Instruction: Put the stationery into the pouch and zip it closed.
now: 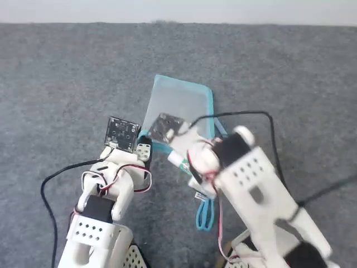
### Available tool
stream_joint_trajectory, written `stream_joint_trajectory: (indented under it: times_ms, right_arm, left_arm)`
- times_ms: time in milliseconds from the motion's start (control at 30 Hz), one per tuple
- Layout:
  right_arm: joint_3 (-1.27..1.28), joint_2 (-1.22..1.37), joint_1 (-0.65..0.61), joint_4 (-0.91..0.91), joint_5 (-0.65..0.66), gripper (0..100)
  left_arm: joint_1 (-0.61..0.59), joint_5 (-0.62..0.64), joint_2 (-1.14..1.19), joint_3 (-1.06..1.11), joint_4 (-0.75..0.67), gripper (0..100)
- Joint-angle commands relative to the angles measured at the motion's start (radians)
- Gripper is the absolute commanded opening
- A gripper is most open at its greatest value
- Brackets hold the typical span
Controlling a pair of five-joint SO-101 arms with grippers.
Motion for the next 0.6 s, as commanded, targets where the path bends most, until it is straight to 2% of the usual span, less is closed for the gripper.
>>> stream_joint_trajectory:
  times_ms: [0,233,433,567]
  right_arm:
    - [-0.149,0.087,0.030,0.015,-0.043,0.8]
    - [-0.299,0.257,0.156,0.022,-0.106,0.8]
    - [-0.422,0.352,0.160,0.061,-0.121,0.8]
    - [-0.517,0.420,0.160,0.061,-0.147,0.9]
  left_arm:
    - [0.014,-0.006,-0.023,-0.021,-0.032,1]
    - [0.017,-0.025,-0.023,-0.021,-0.031,1]
    - [0.023,-0.032,-0.023,-0.007,-0.034,1]
    - [0.089,-0.072,-0.025,0.012,-0.034,1]
